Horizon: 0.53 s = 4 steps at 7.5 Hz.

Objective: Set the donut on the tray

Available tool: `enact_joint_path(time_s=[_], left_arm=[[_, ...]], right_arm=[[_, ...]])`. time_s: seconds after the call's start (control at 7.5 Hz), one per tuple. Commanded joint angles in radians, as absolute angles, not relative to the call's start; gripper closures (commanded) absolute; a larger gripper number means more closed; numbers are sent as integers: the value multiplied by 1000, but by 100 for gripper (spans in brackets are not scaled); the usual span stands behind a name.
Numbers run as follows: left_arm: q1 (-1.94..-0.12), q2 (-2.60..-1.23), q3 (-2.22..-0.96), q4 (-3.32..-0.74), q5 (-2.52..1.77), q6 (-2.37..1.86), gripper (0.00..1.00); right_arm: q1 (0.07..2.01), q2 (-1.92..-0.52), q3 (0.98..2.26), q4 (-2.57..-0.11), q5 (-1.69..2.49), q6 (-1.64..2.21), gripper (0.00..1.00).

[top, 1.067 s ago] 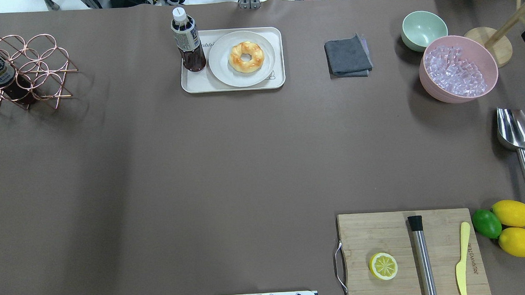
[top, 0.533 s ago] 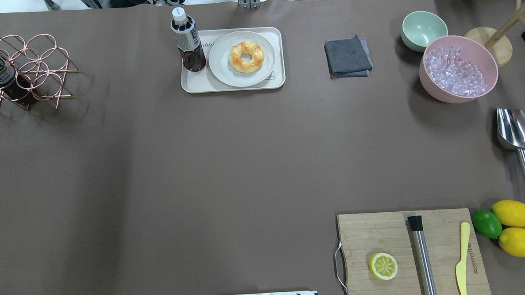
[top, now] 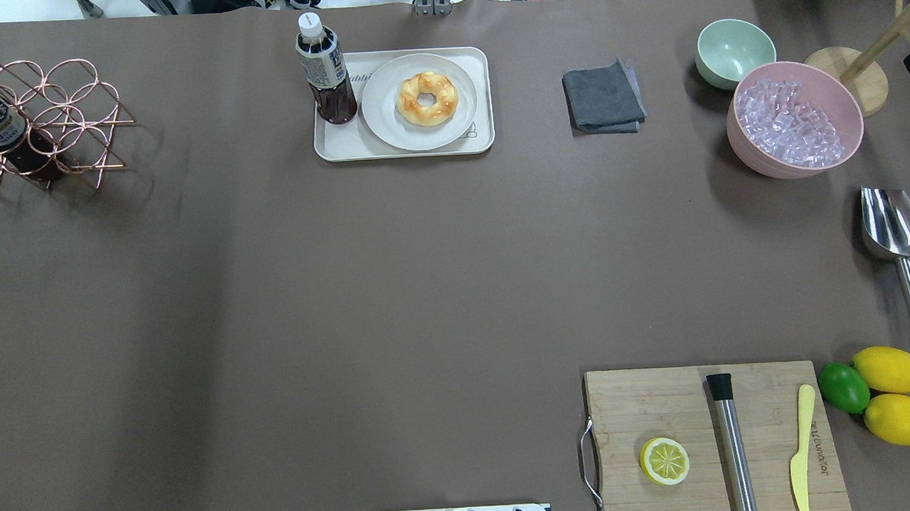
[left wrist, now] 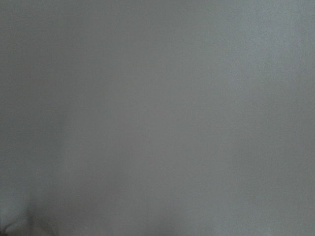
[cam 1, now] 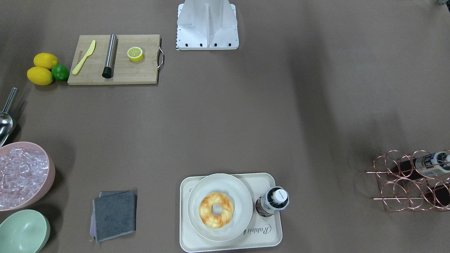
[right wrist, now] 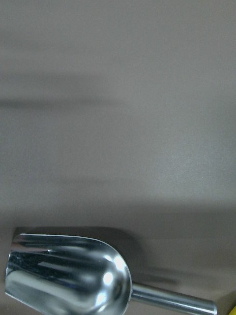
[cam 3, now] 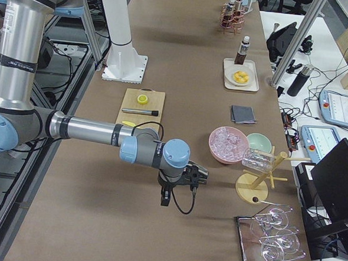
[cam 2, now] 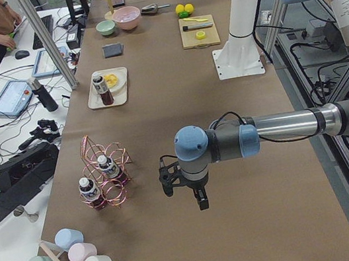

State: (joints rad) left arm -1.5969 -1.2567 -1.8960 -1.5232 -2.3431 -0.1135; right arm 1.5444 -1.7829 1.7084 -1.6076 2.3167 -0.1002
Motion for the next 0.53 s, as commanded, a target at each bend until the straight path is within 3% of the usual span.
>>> enact_joint_path(time_s=[0.0,0.4], left_arm=[[-1597,-1256,-1896,-1522,-2341,-114,2],[-1597,-1259,-1896,-1517,-2339,-114,2]], right_arm=[[1545,-1782,1709,-1608,2316,-100,0],[1545,-1778,1712,-1608,2316,-100,0]])
